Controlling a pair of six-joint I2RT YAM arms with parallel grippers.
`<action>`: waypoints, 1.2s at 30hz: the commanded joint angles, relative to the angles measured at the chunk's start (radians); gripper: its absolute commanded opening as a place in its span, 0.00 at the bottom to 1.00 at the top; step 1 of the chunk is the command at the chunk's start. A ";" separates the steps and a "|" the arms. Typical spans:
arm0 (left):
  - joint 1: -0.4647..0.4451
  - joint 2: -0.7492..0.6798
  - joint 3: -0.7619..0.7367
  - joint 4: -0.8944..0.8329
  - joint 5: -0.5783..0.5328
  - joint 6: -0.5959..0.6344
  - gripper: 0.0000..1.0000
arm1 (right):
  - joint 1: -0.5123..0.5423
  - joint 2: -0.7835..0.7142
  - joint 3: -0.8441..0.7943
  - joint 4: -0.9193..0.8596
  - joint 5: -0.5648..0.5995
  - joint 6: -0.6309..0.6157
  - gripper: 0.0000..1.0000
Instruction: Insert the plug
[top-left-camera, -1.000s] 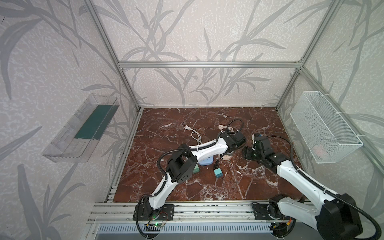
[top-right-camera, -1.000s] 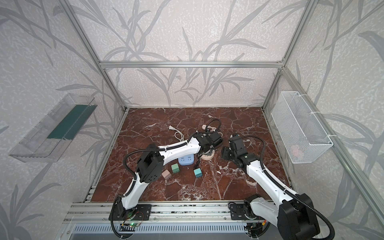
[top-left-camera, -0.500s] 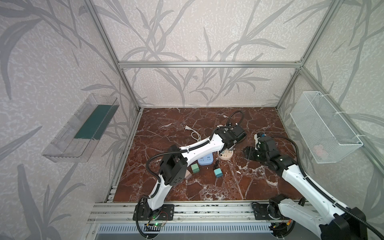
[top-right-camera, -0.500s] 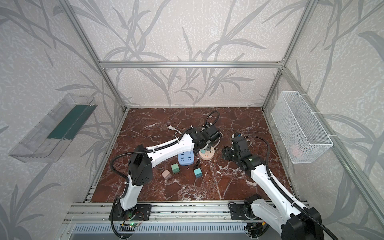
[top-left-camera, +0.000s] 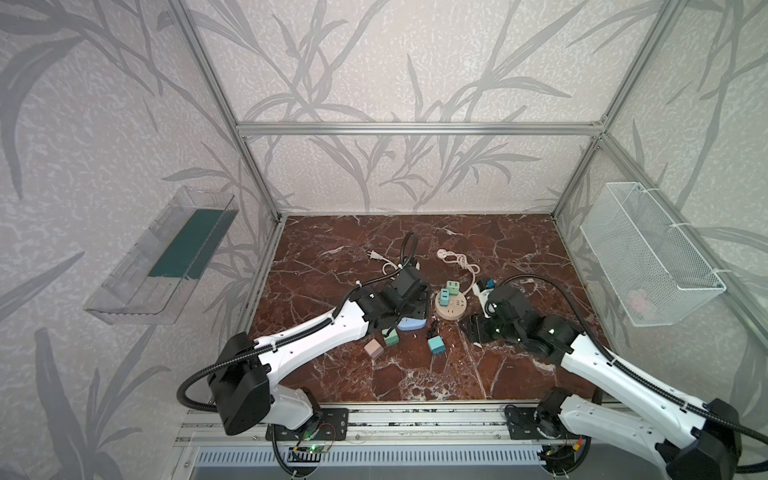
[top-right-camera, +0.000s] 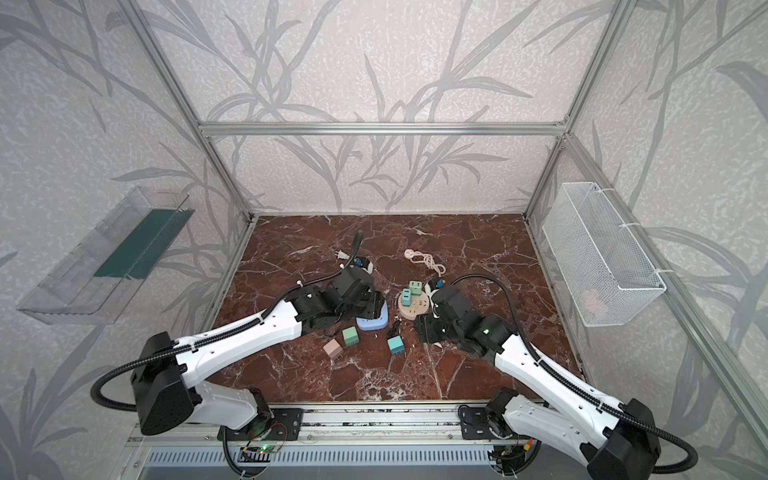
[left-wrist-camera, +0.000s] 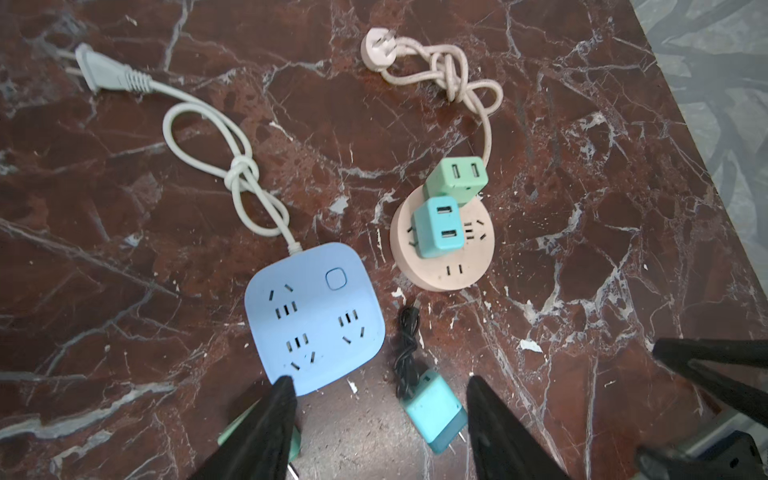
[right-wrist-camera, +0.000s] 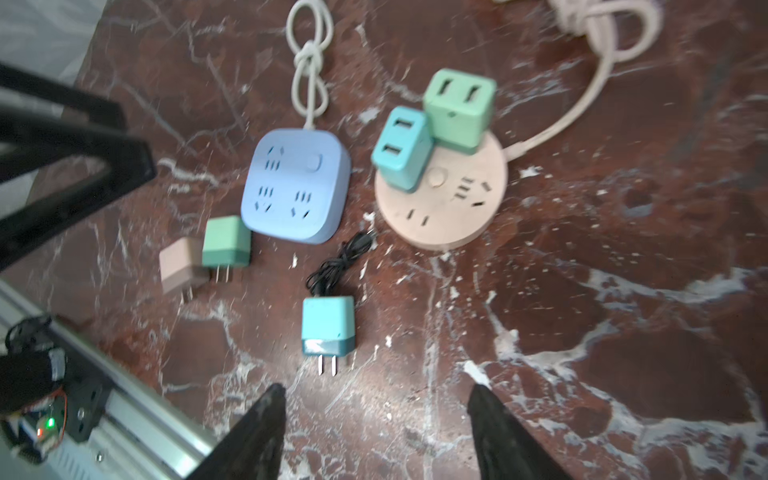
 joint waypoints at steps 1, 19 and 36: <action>0.031 -0.054 -0.081 0.122 0.108 -0.077 0.65 | 0.072 0.059 0.024 -0.031 0.034 -0.017 0.69; 0.110 -0.071 -0.240 0.251 0.206 -0.166 0.63 | 0.173 0.386 0.091 0.106 -0.007 -0.041 0.67; 0.134 -0.094 -0.278 0.266 0.219 -0.173 0.63 | 0.175 0.554 0.148 0.091 -0.055 -0.062 0.65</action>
